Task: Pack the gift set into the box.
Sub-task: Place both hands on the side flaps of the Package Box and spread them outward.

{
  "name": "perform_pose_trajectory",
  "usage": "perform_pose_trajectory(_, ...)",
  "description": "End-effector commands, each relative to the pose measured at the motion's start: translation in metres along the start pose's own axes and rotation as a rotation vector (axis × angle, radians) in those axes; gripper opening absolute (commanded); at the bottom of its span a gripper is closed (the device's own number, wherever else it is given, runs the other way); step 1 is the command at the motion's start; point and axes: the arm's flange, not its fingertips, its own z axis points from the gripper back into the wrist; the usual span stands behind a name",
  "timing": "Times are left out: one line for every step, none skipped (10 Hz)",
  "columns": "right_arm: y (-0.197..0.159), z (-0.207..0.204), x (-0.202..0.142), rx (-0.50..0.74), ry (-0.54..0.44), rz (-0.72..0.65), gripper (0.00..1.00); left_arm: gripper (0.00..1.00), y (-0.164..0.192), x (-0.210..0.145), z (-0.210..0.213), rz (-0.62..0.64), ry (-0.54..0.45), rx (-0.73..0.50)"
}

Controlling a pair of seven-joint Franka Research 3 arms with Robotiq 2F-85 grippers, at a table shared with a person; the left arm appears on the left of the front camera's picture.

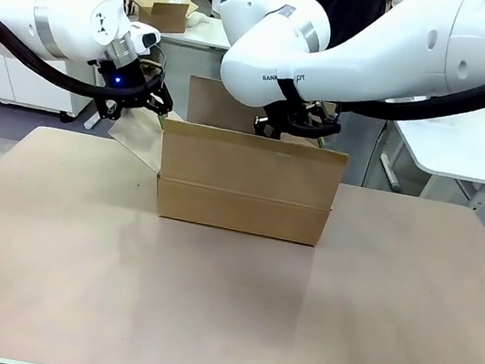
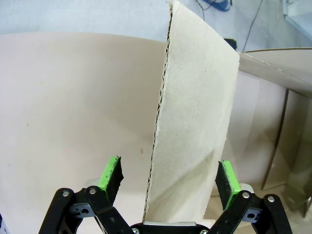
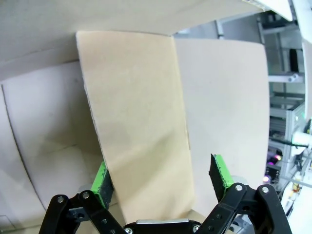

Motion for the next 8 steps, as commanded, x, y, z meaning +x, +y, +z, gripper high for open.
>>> perform_pose_trajectory(-0.024,0.001,-0.002,-0.051,-0.021,0.029,1.00,1.00,-0.001,0.000,0.003,0.013,0.003,0.018)
perform_pose_trajectory(-0.033,0.001,-0.002,-0.062,-0.021,0.044,1.00,1.00,-0.001,0.000,0.003,0.013,0.003,0.018)
perform_pose_trajectory(-0.042,-0.002,-0.001,-0.080,-0.015,0.068,1.00,1.00,-0.001,0.000,0.003,0.013,0.003,0.018)
perform_pose_trajectory(-0.048,-0.006,0.000,-0.083,-0.010,0.086,1.00,1.00,-0.001,0.000,0.003,0.013,0.003,0.018)
perform_pose_trajectory(-0.055,-0.011,0.001,-0.079,-0.001,0.091,1.00,1.00,-0.001,0.000,0.003,0.013,0.003,0.018)
perform_pose_trajectory(-0.063,-0.014,0.001,-0.070,0.001,0.090,1.00,1.00,-0.001,0.000,0.003,0.013,0.003,0.018)
perform_pose_trajectory(-0.073,-0.015,-0.001,-0.041,-0.004,0.090,1.00,1.00,-0.001,0.000,0.003,0.013,0.003,0.018)
perform_pose_trajectory(-0.086,-0.016,-0.004,-0.008,-0.008,0.100,1.00,1.00,-0.001,0.000,0.003,0.013,0.003,0.018)
